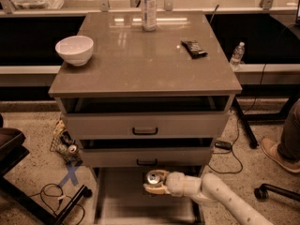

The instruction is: Place redbull can into bottom drawer

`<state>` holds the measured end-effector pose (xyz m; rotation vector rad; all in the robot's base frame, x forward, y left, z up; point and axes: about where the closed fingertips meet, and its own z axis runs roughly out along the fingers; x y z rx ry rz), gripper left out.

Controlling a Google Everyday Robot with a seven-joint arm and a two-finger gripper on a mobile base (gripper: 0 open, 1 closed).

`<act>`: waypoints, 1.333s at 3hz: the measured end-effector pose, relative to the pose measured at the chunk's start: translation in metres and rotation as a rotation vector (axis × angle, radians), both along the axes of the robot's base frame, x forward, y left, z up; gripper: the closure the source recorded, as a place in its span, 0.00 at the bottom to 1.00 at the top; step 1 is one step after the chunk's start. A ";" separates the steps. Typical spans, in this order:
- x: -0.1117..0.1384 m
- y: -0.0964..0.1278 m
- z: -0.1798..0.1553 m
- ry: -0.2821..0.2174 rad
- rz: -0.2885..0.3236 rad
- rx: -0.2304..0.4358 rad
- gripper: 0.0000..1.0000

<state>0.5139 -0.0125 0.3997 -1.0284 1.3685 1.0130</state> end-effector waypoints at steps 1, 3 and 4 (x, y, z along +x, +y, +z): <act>0.002 0.008 -0.007 0.007 0.006 0.010 1.00; 0.007 0.067 -0.061 -0.030 0.121 0.038 1.00; 0.013 0.096 -0.092 -0.046 0.197 0.013 1.00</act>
Offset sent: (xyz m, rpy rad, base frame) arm 0.0061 0.0344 -0.0289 0.0549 0.0298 0.0211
